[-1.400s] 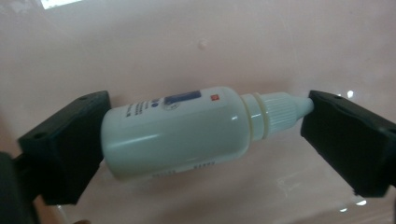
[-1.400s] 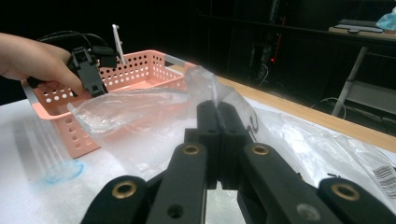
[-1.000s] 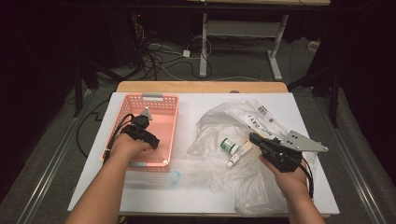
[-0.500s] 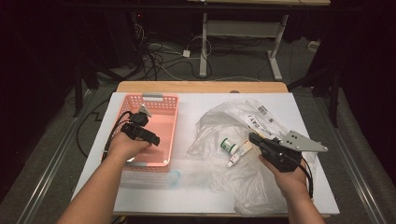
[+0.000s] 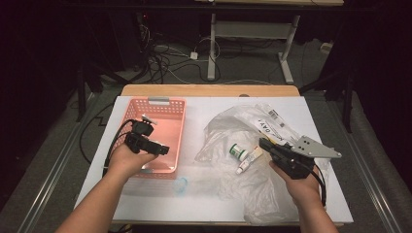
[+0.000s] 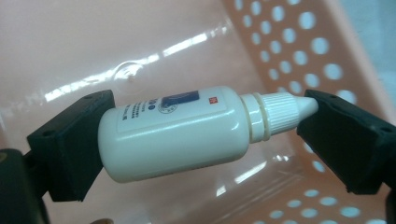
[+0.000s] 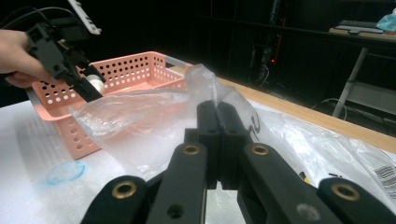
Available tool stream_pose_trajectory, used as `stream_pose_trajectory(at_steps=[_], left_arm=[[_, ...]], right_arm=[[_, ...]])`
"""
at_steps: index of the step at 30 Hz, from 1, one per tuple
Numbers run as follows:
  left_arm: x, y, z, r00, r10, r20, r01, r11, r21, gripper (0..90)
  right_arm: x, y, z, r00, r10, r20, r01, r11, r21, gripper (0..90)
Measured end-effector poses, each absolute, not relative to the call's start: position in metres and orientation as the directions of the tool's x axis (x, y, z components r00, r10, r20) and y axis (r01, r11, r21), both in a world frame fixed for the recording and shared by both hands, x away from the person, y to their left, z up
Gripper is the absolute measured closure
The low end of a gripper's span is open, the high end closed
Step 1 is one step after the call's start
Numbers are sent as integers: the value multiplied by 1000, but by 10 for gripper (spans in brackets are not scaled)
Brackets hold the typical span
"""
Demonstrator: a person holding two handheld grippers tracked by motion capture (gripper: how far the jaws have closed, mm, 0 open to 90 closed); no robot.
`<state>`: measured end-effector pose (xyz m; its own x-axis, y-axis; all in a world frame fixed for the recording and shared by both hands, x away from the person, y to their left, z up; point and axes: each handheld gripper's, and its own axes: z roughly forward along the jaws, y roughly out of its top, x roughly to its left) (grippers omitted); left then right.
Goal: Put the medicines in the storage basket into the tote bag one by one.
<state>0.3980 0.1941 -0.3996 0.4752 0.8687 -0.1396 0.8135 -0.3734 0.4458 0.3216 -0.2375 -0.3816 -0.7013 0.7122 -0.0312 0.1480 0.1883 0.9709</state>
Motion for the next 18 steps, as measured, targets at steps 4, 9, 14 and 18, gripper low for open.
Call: stream_pose_trajectory(at_steps=[4,9,14,18], left_arm=[[383,192,-399,506,852,-138,780,-383,496,59],[368,194,-398,527,840,-127,737,-377,561,59],[357,194,-402,540,831,-135,705,-359,612,59],[350,193,-406,553,823,-128,676,-353,647,59]], right_arm=[[321,-237,-381,-701,712,-35,147,193,970,900],[322,-236,-383,-703,711,-32,152,195,969,900],[322,-235,-384,-703,711,-34,154,199,968,900],[322,-235,-384,-702,711,-33,155,199,968,900]])
